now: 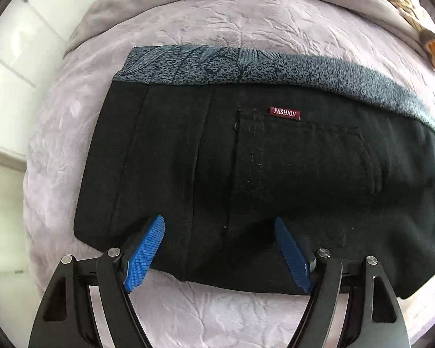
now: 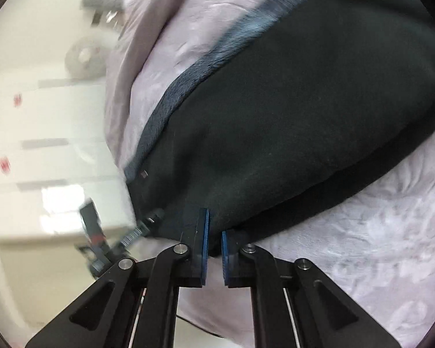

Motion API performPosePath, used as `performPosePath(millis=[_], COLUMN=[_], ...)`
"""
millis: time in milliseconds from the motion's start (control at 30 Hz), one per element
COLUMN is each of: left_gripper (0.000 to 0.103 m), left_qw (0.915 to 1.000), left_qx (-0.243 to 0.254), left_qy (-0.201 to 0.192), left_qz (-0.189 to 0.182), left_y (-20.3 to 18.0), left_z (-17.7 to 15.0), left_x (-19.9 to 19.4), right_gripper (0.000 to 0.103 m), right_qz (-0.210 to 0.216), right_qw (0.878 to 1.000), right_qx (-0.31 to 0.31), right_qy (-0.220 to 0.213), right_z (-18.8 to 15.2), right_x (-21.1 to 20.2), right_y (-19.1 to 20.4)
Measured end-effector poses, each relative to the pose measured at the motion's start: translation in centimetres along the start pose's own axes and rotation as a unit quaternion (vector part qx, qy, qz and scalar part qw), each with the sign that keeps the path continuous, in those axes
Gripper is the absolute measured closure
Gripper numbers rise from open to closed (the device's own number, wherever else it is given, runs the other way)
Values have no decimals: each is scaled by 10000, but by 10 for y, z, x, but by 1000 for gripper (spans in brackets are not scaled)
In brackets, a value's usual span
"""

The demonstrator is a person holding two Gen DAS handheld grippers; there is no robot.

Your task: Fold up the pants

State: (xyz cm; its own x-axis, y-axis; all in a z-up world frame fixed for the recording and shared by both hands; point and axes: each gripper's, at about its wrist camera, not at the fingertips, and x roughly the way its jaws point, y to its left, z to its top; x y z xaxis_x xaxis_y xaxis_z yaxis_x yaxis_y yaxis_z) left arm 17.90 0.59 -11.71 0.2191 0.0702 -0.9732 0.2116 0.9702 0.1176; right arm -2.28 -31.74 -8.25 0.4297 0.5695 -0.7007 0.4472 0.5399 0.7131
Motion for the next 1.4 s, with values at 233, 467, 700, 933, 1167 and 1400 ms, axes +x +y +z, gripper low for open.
performPosePath(millis=[233, 467, 700, 933, 1167, 1400], left_gripper=[13, 13, 13, 13, 13, 13], left_qw=[9996, 9952, 9908, 9941, 9983, 9968], left_qx=[25, 700, 1297, 967, 360, -425], left_qy=[-72, -490, -31, -26, -218, -660], left_qz=[264, -479, -392, -484, -396, -176], left_y=[-5, -83, -166, -138, -75, -4], left_z=[-10, -31, -39, -46, -48, -13], left_x=[-16, -64, -17, -25, -44, -53], right_gripper=[86, 84, 85, 84, 84, 72], right_qz=[-308, -1491, -2617, -2467, -1891, -1131], right_qw=[9977, 9836, 9532, 9625, 9660, 9417], right_qx=[480, -989, -1513, -1114, -1741, -3057], right_qy=[367, -240, -92, 179, 266, 836], right_z=[-14, 5, 46, 28, 35, 57], right_x=[12, -58, -36, -36, -47, 17], right_y=[-32, 0, -5, -34, 25, 147])
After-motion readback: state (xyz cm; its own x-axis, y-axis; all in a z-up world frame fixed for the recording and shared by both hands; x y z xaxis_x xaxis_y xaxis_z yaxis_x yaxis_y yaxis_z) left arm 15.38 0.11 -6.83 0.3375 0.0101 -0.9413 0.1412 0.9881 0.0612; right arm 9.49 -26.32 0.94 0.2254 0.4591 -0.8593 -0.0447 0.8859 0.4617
